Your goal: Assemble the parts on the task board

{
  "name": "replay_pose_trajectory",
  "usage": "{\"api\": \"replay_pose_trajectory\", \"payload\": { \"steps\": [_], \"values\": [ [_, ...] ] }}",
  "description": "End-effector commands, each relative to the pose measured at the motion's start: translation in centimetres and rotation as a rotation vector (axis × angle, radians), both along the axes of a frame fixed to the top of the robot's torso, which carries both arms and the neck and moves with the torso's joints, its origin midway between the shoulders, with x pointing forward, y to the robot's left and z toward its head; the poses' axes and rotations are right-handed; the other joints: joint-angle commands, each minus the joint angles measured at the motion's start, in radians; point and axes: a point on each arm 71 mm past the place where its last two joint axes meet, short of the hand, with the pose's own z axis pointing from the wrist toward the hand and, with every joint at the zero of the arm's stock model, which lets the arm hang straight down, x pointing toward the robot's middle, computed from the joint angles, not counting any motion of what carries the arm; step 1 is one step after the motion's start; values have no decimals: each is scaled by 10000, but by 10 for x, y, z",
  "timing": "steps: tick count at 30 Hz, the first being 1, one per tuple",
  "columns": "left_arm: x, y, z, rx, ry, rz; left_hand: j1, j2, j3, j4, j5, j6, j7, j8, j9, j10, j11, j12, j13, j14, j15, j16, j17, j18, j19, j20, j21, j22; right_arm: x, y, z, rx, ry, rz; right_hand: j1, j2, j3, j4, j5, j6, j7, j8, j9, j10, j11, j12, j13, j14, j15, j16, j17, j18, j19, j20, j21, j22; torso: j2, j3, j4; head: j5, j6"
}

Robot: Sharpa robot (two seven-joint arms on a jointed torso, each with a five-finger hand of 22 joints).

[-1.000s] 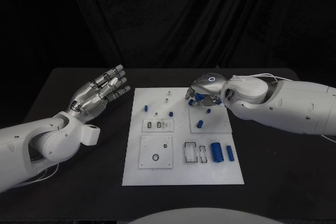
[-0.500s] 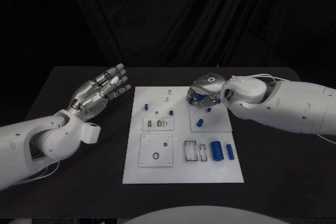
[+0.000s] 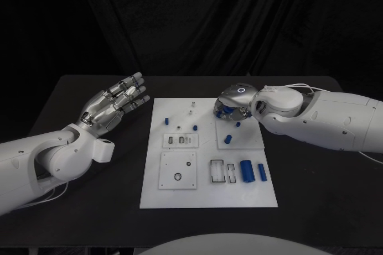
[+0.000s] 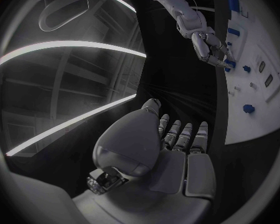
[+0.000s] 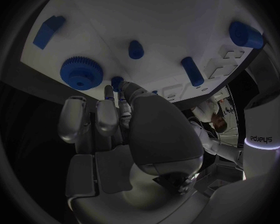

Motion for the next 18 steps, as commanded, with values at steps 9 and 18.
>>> {"api": "replay_pose_trajectory", "payload": {
  "steps": [9,18],
  "values": [
    [0,1,6,-513,-653,-46,17,0,97,-146,56,184,191,74,33,-1,77,-31,-2,20,90,73,19,-29,81,33,43,16,-2,1,2,606,-205,348,136,-63,296,-258,-37,712,195,496,651,1088,-339,-39,67,279,-274,223,402,-210,231,-248,238,344,-15,-1,6,32,9],
    [1,2,6,-493,-642,-26,15,6,130,-174,61,262,251,88,42,1,65,-32,-3,20,94,72,18,-44,88,33,46,17,0,8,14,1139,-346,479,22,-105,249,-262,-151,838,329,640,941,1293,-380,-172,51,315,-316,223,443,-228,276,-296,275,440,-25,-5,-24,167,27]
  ]
}}
